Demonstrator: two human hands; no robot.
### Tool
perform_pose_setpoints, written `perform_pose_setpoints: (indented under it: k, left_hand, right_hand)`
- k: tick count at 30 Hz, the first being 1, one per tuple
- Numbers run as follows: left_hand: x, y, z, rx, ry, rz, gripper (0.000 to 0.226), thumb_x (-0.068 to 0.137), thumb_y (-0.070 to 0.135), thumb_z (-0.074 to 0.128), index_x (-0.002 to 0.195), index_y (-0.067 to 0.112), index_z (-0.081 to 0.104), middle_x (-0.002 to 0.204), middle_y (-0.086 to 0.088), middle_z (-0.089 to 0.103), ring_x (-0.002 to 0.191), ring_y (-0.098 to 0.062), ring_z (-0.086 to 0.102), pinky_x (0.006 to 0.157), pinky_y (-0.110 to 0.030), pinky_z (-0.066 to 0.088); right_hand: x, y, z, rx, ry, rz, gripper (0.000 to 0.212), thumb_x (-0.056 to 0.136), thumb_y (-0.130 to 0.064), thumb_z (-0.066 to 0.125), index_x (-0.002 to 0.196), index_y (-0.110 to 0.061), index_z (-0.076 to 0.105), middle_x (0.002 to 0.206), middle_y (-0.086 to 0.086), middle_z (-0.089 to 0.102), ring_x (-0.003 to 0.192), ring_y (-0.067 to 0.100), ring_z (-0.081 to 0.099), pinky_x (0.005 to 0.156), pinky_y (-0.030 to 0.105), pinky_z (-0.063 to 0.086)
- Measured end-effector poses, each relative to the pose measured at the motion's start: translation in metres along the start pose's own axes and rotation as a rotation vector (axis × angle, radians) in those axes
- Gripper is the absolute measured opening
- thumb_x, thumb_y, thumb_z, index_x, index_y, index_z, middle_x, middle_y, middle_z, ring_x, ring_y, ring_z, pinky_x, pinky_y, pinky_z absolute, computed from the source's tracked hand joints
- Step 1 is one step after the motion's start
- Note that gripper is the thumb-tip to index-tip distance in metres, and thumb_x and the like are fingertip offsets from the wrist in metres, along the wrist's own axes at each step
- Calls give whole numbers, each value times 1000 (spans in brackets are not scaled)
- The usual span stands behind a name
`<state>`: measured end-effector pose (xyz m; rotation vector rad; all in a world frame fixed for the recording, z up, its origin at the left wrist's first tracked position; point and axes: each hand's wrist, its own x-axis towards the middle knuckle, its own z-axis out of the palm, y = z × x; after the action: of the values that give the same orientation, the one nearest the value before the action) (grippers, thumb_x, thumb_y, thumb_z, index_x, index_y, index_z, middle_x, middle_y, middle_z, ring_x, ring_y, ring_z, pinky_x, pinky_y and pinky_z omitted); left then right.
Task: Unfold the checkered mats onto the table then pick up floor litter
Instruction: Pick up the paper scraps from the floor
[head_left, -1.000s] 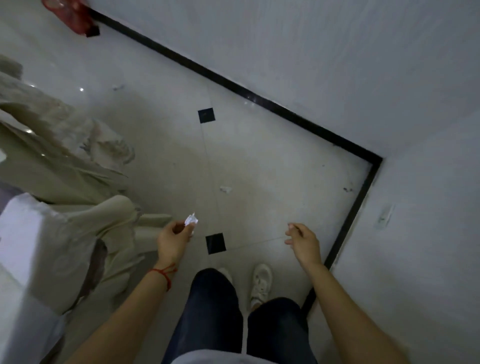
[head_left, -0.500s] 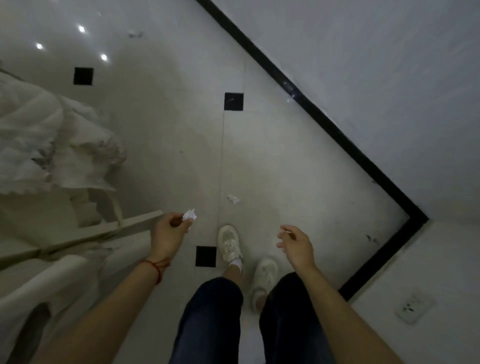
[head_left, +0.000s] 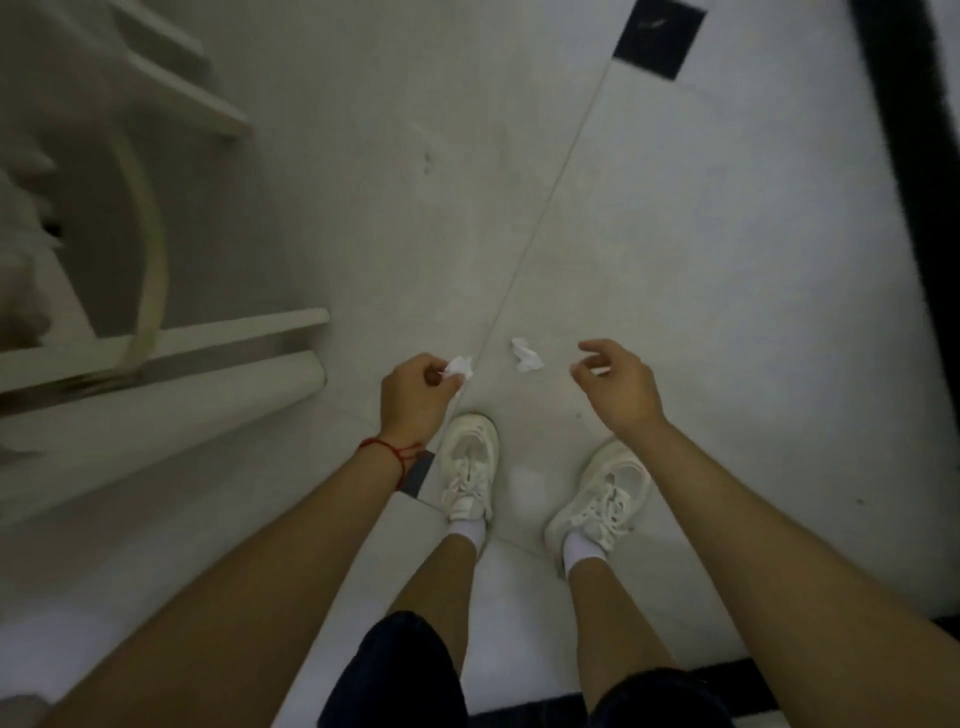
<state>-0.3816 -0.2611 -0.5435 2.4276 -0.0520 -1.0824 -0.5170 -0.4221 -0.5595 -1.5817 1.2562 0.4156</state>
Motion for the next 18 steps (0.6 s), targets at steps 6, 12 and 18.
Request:
perform_pose_setpoints:
  k: [6, 12, 18]
  left_hand:
    - [58, -63, 36, 99, -17, -23, 26, 81, 21, 65, 98, 1, 65, 96, -17, 69, 84, -23, 60, 73, -25, 45]
    - [82, -118, 58, 160, -78, -66, 22, 80, 21, 67, 94, 3, 65, 92, -15, 69, 77, -19, 58, 67, -22, 42]
    - [88, -137, 76, 114, -42, -100, 24, 80, 21, 67, 97, 4, 66, 95, -16, 70, 79, -19, 59, 72, -25, 47]
  right_hand:
    - [92, 34, 69, -215, -79, -67, 39, 85, -18, 60, 123, -14, 54, 119, 13, 62, 104, 29, 60, 88, 32, 44]
    - [135, 72, 122, -695, -269, -346, 55, 87, -15, 55, 138, -20, 35, 147, 10, 32, 125, 33, 41, 92, 45, 43]
    - [156, 85, 142, -992, -207, -604, 40, 85, -2, 53, 124, -3, 47, 140, 22, 37, 110, 43, 45, 73, 48, 44]
